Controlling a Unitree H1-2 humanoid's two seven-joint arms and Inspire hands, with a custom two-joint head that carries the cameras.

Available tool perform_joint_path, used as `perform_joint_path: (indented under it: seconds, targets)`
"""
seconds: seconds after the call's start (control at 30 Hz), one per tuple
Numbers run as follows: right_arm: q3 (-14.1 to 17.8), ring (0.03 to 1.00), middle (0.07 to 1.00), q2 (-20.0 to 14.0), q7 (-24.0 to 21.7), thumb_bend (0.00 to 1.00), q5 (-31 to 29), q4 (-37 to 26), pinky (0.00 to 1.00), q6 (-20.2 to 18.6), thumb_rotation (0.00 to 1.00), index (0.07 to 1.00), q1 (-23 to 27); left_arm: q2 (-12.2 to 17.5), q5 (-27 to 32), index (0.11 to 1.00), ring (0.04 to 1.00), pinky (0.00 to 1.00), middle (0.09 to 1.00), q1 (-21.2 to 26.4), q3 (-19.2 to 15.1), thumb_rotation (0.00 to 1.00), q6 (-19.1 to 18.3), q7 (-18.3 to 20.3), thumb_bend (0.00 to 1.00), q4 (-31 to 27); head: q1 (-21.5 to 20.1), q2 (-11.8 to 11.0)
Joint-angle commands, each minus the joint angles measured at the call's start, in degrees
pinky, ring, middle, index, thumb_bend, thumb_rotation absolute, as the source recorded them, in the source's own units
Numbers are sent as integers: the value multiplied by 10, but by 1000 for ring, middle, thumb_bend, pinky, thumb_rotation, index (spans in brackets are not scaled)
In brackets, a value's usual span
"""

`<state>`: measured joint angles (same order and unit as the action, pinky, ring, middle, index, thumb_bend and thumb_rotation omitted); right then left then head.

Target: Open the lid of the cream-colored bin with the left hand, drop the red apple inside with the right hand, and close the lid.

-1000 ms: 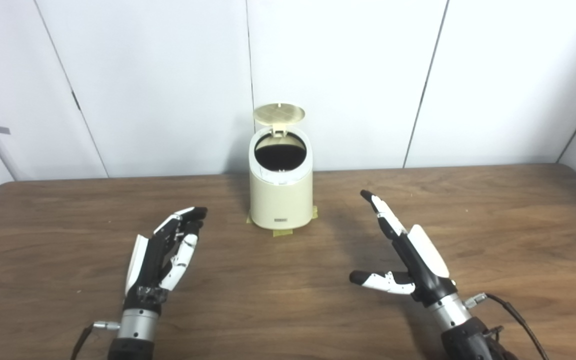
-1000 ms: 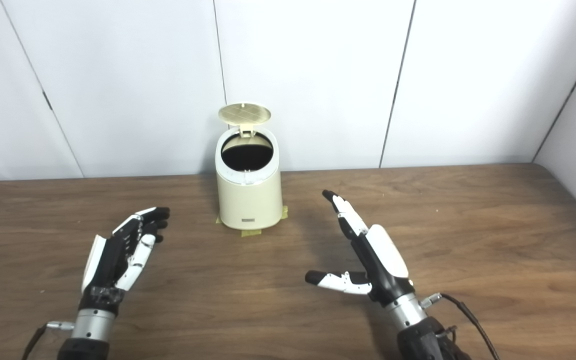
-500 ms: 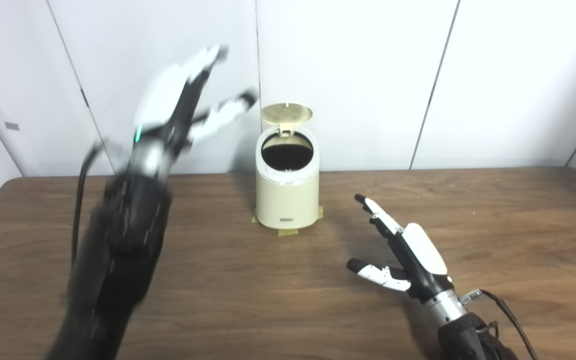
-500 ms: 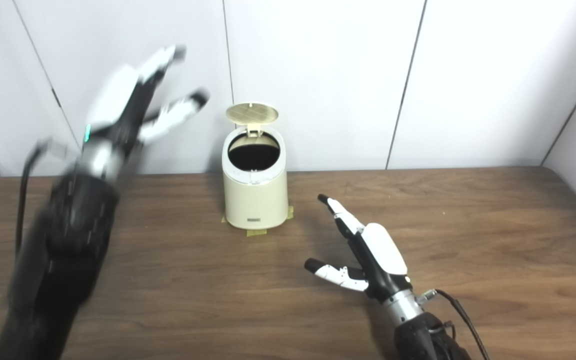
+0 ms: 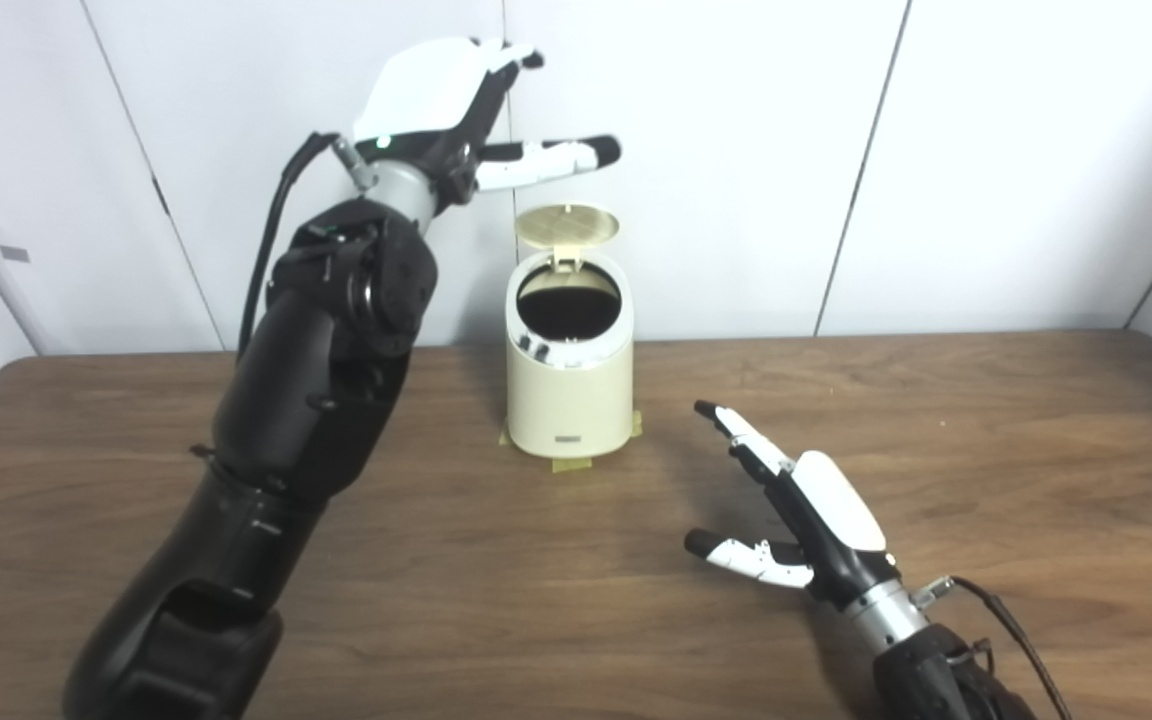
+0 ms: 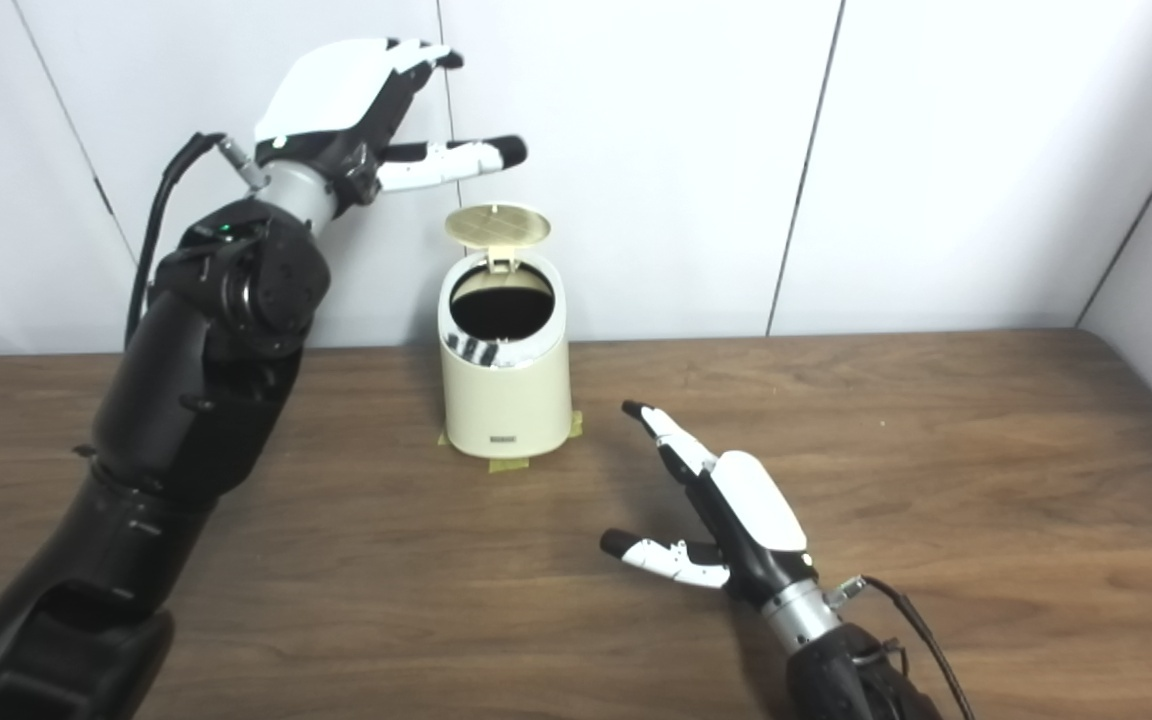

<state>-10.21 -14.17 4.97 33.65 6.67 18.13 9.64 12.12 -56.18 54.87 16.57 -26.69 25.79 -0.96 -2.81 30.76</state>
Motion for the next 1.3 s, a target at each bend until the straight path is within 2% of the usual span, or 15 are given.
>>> perform_joint_path:
  seconds: [0.0,0.1,0.27,0.4,0.87,1.27]
  targets:
    - [-1,922,959,6,5,554,-8,-1,819,5,855,947,15,0,-16,925,1000,1000,962,40,-2,933,-1,-14,867,11,3,-1]
    - [-3,920,957,8,6,562,-5,1,818,6,869,946,16,1,-26,942,1000,1000,968,47,6,932,-1,-18,870,35,2,-2]
    - [-5,919,953,12,4,552,-12,5,819,8,821,937,16,5,-28,939,1000,1000,975,59,17,938,2,-24,878,79,5,-5]
    - [-8,922,953,15,0,549,-13,4,827,4,803,938,15,9,-22,932,1000,1000,968,63,22,935,11,-36,940,101,5,-4]
    - [-13,931,948,20,-8,567,-12,-5,847,-9,793,934,14,9,-25,892,1000,1000,923,66,61,942,20,-50,1000,137,2,-5]
    - [-14,931,941,23,-12,586,-8,-13,846,-18,794,931,11,2,-22,884,1000,1000,925,39,85,963,13,-31,1000,128,-7,-9]
